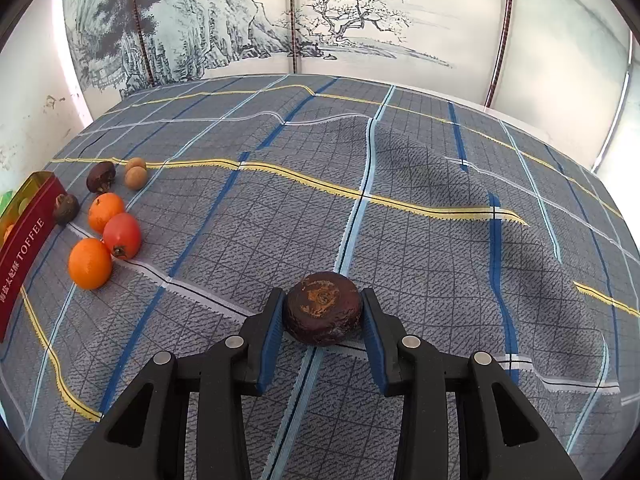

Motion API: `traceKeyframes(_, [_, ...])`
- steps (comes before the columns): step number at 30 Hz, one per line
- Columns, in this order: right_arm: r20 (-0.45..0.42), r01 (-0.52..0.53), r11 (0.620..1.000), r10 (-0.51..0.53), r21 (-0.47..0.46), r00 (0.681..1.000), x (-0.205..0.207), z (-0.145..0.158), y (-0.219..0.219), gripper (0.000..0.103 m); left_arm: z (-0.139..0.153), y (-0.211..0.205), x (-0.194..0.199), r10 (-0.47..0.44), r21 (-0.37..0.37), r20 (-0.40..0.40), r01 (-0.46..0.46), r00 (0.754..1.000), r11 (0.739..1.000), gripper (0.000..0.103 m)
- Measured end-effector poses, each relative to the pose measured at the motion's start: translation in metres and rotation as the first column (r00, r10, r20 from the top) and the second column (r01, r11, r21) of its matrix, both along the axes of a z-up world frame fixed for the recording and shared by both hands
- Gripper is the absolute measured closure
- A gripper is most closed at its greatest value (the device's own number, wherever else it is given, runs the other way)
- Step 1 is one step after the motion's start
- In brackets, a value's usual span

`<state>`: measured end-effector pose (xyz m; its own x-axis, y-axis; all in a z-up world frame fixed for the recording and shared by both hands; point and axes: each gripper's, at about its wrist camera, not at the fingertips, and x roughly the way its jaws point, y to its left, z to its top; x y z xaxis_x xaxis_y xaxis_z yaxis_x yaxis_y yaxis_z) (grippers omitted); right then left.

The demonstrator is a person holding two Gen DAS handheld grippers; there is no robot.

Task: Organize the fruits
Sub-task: 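Carry the tomato into the tin and open the left gripper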

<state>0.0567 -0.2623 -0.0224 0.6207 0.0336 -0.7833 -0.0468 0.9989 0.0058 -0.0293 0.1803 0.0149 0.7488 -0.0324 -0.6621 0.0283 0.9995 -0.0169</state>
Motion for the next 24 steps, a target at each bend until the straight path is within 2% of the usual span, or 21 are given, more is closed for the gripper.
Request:
traceKeyframes(5, [0.000,0.000,1.000,0.000,-0.001,1.000,0.000,0.000,0.000,0.065,-0.014,0.023,0.007,0.048,-0.003,-0.033,-0.048,0.998,0.999,0.076])
traceKeyframes(16, [0.000,0.001,1.000,-0.001,-0.003,1.000,0.000,0.000,0.000,0.065,-0.029,0.017,0.013,0.054,0.073,-0.034,-0.052,0.998,0.996,0.076])
traceKeyframes(24, [0.000,0.001,1.000,-0.001,-0.003,1.000,0.000,0.000,0.001,0.065,-0.036,0.021,0.019,0.064,0.083,-0.043,-0.061,0.997,0.995,0.075])
